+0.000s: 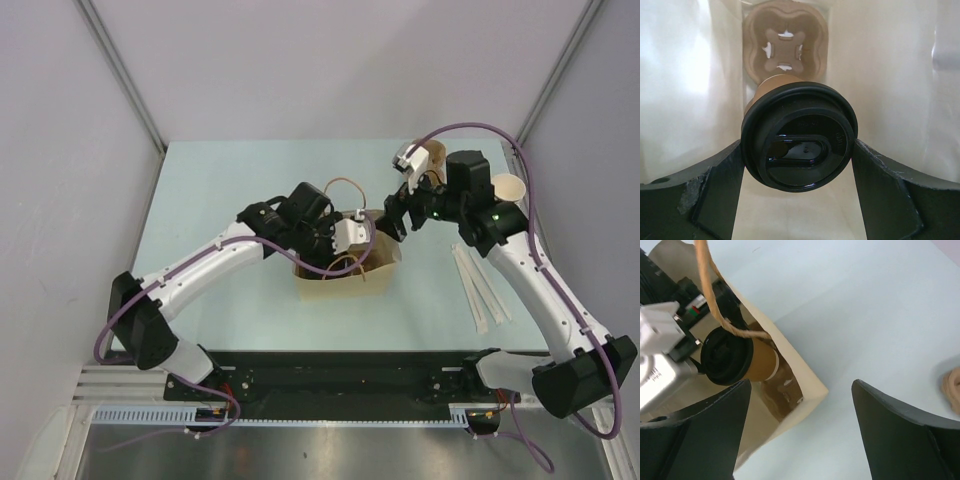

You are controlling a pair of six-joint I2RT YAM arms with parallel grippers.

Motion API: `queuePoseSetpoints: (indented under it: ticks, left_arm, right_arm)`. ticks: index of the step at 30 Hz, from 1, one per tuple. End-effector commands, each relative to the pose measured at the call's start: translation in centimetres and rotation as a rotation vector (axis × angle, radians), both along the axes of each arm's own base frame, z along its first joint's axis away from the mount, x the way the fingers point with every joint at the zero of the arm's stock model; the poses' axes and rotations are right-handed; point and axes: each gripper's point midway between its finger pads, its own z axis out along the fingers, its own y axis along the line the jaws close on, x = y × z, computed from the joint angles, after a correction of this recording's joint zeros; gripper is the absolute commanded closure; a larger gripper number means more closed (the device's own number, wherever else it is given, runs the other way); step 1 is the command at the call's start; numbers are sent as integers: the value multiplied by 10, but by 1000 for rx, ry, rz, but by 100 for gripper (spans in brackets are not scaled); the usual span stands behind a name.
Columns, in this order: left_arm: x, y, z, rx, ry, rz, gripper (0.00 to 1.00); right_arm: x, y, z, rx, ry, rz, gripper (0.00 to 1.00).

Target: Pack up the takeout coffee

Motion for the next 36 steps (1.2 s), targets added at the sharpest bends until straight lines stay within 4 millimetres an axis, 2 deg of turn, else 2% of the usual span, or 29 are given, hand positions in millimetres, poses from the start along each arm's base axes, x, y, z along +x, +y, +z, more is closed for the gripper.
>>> queuePoseSetpoints:
  ticks: [1,5,8,9,11,12,14,15,16,20,21,22,23,29,33,36]
  left_arm:
    - [-2,-2,14,-31,-81,-47,77]
    - [-3,-1,13,-29,-88,-45,77]
    - [-3,0,14,-34,-105,-40,78]
    - [-2,0,14,-35,-113,-37,78]
    - [-2,2,11,-31,-120,-29,78]
    - [-1,1,15,-46,-135,-24,79]
    - [0,4,11,-42,-149,-11,80]
    - [1,4,16,-59,-169,-5,79]
    - [1,7,10,-46,-175,3,80]
    - [8,13,8,-56,-241,37,80]
    - [8,16,12,-69,-265,45,80]
    - [7,19,5,-63,-265,52,80]
    - [10,19,7,-77,-287,66,80]
    - [13,31,-3,-97,-368,101,81]
    - [11,39,-17,-82,-385,102,81]
    - [11,39,-15,-108,-410,107,81]
  right_arm:
    - [6,18,34,-9,-187,76,13]
    - [6,32,31,-36,-221,121,16]
    - [7,40,21,-63,-221,144,28]
    - [8,42,18,-63,-210,150,39]
    - [9,46,18,-53,-211,154,54]
    - [7,49,20,-46,-214,161,71]
    - [4,52,27,-28,-232,165,82]
    - [0,56,30,-24,-238,178,92]
    - [-4,56,34,-17,-248,183,100]
    - [-17,57,48,22,-245,169,100]
    - [-19,57,49,19,-246,162,100]
    - [-25,60,50,20,-248,172,100]
    - [-29,58,49,15,-259,168,100]
    - [-45,62,41,-12,-332,174,100]
    - [-58,65,26,-30,-342,193,100]
    - [-61,66,21,-20,-318,195,100]
